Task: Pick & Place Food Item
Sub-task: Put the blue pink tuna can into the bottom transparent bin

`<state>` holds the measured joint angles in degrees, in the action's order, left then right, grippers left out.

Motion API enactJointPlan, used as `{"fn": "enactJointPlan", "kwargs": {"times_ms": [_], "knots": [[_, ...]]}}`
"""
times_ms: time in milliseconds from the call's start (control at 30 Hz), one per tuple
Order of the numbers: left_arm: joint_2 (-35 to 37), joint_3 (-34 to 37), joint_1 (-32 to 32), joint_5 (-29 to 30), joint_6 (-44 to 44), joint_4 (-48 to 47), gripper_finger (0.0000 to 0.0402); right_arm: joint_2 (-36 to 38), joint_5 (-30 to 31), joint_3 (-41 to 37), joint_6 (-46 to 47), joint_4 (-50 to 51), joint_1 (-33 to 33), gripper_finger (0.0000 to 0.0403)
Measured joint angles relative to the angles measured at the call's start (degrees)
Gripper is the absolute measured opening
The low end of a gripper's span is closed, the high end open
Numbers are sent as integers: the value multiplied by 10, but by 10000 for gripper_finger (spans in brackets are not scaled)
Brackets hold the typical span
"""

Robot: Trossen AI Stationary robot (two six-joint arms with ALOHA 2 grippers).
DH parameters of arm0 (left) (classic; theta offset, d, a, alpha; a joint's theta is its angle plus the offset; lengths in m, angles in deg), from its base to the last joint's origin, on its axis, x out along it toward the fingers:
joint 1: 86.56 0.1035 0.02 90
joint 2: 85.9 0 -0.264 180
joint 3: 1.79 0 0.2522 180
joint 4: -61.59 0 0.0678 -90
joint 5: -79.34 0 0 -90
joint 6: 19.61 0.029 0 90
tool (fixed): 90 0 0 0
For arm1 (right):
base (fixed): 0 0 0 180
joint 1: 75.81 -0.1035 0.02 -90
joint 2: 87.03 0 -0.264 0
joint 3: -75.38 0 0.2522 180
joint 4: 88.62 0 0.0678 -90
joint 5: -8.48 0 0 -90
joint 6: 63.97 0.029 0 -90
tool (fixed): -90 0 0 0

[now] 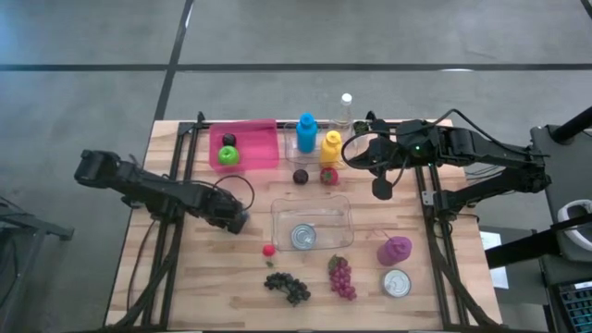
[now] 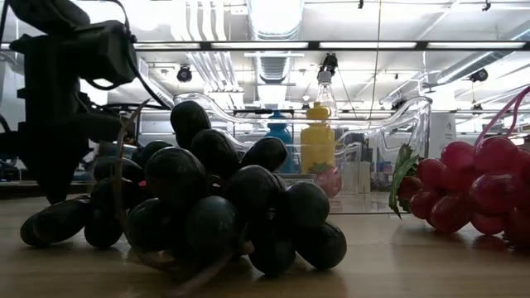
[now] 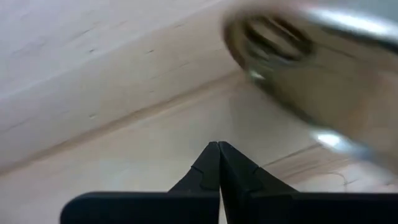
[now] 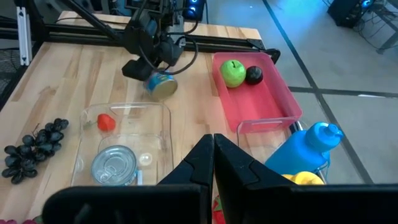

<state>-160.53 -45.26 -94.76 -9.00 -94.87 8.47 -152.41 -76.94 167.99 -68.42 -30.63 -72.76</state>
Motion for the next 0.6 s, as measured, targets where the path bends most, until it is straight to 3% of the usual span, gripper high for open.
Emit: {"fn": "enactJointPlan", "kwargs": {"times_ms": [600], "knots": [[17,-30,-1,-2,-13,-5,0,0,0,0,0,0,0,8]]}}
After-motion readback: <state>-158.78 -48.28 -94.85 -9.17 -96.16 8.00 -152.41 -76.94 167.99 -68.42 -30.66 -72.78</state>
